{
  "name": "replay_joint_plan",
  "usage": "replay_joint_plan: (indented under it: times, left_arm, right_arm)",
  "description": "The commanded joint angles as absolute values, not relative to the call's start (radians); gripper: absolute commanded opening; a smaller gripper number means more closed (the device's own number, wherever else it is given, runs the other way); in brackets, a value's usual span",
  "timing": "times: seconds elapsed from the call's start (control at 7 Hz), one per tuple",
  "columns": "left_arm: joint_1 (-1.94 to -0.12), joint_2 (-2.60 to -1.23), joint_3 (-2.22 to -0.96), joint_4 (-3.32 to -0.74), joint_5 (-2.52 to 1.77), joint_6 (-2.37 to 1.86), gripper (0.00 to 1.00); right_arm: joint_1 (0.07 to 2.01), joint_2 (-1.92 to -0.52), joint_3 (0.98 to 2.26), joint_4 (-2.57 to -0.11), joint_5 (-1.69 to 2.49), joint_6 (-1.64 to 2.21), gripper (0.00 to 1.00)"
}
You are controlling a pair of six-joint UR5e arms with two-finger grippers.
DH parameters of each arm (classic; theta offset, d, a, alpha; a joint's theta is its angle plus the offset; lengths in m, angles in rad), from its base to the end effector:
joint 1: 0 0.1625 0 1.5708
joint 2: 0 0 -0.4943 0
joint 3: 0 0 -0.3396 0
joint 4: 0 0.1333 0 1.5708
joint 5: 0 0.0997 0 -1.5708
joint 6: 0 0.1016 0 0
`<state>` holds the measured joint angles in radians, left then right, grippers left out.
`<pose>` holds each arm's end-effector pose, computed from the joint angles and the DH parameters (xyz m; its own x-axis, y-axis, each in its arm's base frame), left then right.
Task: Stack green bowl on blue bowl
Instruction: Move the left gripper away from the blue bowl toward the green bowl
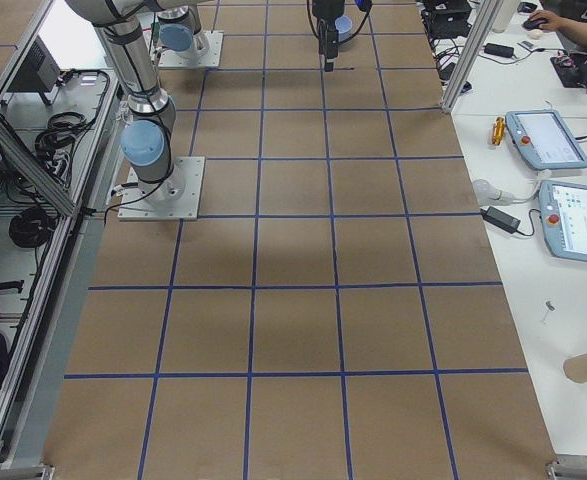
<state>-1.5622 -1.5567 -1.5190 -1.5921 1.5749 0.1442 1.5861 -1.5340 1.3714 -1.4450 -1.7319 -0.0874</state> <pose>-0.1291 -0.4372 0.5821 -0.9908 0.1349 -0.0105 0.1352 0.9899 -0.0435 0.1240 -0.4548 0.6149 -0.9819 -0.0964 0.1629 -0.1014 0.9946 -0.0227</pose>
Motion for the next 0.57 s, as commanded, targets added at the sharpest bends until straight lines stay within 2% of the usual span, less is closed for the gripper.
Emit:
replay_joint_plan:
  times: [0.0,0.43]
  left_arm:
    - [-1.496,-1.56,-1.52,-1.591,1.61,0.24,1.0]
    - [-1.257,-1.604,-1.557,-1.585,1.603,0.617,1.0]
  right_arm:
    - [1.586,-1.534,1.371,-1.445,-1.732,-0.087,1.0]
    - [1.586,-1.534,1.371,-1.445,-1.732,-0.087,1.0]
